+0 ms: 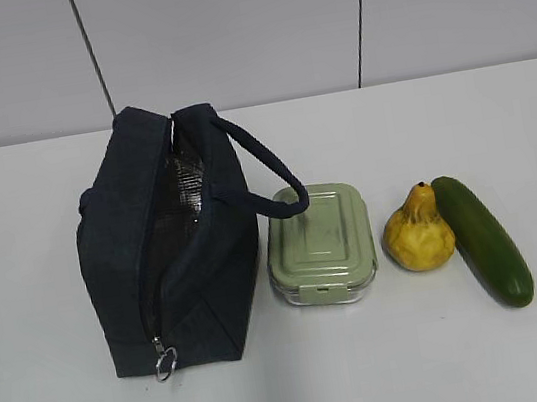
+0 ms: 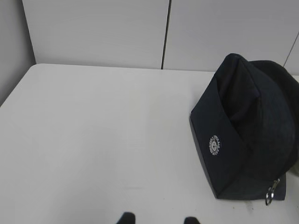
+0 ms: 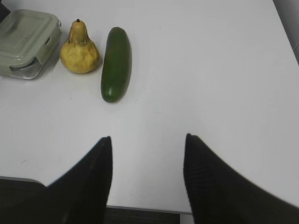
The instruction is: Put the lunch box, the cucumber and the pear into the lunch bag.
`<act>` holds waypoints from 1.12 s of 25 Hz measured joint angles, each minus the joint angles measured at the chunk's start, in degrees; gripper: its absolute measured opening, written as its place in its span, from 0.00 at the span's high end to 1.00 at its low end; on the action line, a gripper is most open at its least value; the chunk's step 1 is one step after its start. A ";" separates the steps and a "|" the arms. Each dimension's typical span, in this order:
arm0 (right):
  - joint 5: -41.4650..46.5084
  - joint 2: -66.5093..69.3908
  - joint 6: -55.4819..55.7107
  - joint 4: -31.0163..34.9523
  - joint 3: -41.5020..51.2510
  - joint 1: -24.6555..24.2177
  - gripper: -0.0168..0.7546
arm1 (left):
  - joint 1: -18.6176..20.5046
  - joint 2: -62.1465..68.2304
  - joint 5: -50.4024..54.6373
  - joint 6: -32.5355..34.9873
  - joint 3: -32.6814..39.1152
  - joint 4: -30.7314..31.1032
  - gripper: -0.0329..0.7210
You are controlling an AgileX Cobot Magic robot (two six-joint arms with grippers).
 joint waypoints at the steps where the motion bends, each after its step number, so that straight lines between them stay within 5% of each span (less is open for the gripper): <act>1: 0.00 0.00 0.00 0.00 0.00 0.00 0.47 | 0.00 0.00 0.00 0.00 0.00 0.00 0.68; 22: 0.00 0.00 0.00 0.00 0.00 0.00 0.47 | -0.25 0.00 0.00 0.00 0.00 -0.14 0.68; 28: -1.46 0.22 0.00 0.71 -0.60 0.00 0.47 | -1.64 1.09 -1.57 0.00 -0.07 -7.10 0.68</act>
